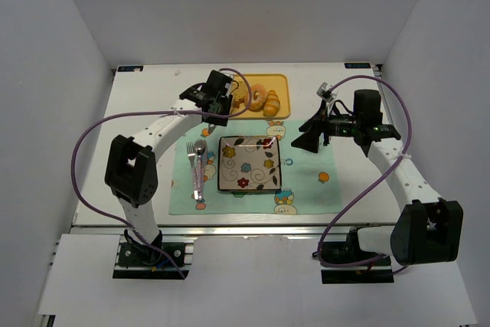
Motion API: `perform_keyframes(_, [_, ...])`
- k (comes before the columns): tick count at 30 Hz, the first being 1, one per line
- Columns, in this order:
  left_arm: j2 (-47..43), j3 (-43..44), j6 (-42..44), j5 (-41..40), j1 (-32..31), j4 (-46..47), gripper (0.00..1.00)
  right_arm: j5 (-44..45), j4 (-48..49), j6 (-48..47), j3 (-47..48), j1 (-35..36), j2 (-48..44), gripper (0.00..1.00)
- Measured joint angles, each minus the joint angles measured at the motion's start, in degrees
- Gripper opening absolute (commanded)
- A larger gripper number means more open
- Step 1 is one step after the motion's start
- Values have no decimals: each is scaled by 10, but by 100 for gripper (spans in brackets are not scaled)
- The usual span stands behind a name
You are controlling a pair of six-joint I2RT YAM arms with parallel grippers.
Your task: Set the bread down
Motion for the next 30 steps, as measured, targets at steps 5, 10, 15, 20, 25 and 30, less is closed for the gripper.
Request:
perform_keyframes(5, [0, -9, 0, 0, -3, -1, 52, 0, 0, 0, 0, 0, 1, 89])
perform_keyframes(10, [0, -10, 0, 2, -3, 0, 53, 0, 0, 0, 0, 0, 1, 89])
perform_keyframes(15, [0, -14, 0, 4, -3, 0, 53, -1, 0, 0, 0, 0, 1, 89])
perform_keyframes(20, [0, -19, 0, 3, -8, 0, 46, -3, 0, 0, 0, 0, 1, 89])
perform_keyframes(25, [0, -28, 0, -1, -12, 1, 31, -3, 0, 0, 0, 0, 1, 89])
perform_keyframes(30, [0, -36, 1, -4, -14, 2, 23, -4, 1, 0, 0, 0, 1, 89])
